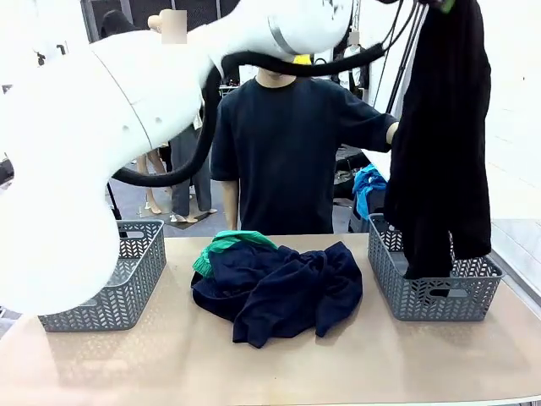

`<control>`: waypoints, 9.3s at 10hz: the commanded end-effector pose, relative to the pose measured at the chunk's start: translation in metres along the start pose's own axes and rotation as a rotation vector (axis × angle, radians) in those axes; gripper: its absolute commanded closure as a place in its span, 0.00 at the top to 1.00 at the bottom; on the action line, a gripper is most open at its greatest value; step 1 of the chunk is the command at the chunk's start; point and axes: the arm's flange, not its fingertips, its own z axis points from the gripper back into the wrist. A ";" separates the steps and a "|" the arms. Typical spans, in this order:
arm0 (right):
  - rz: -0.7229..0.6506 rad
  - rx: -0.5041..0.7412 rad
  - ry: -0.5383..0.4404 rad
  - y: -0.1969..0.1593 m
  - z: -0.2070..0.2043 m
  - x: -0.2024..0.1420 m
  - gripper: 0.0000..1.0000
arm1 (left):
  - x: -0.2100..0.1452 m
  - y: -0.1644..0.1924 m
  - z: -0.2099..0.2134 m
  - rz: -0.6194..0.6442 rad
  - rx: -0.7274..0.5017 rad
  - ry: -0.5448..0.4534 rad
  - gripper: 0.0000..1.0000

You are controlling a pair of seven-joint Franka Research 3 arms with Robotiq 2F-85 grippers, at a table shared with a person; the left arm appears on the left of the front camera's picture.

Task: Sort the tops and bottoms.
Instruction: Sort the clothes according to human instructions, then lift clothes from the center of the table with your right hand.

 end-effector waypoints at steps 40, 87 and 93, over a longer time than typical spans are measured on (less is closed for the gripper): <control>-0.007 0.007 0.000 -0.002 -0.002 -0.001 1.00 | -0.233 0.085 0.147 -0.025 0.458 1.096 1.00; 0.913 0.616 0.531 0.483 -0.159 -0.039 1.00 | -0.439 0.172 0.447 0.830 0.711 0.908 1.00; 0.911 0.631 0.477 0.492 -0.191 -0.044 1.00 | -0.439 0.172 0.447 0.830 0.711 0.908 1.00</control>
